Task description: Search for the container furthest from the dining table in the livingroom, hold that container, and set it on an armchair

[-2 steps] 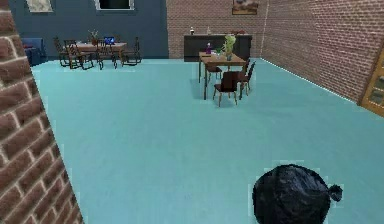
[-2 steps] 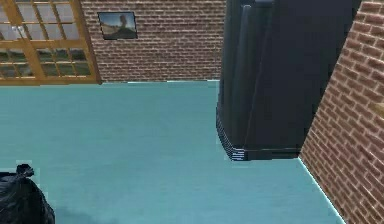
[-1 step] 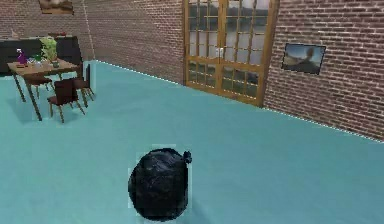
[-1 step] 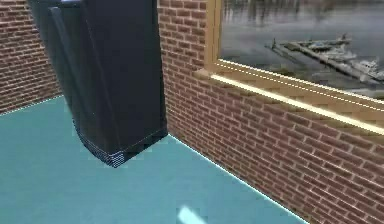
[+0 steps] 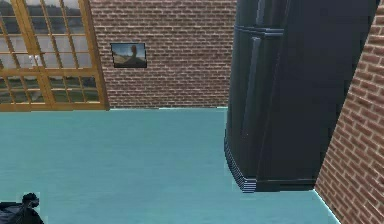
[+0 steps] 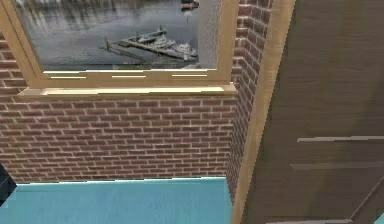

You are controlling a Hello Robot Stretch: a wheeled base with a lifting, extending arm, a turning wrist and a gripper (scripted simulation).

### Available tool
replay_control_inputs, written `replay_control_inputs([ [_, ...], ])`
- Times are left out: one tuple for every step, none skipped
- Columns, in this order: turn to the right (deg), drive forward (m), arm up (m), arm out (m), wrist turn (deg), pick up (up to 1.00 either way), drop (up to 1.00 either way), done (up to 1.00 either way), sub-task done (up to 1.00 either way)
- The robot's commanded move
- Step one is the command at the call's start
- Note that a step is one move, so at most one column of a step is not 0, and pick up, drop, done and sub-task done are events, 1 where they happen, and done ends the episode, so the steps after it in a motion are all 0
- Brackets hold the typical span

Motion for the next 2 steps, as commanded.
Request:
replay_control_inputs([
  [6.0,0.0,0.0,0.0,0.0,0.0,0.0,0.0,0.0],
  [3.0,0.0,0.0,0.0,0.0,0.0,0.0,0.0,0.0],
])
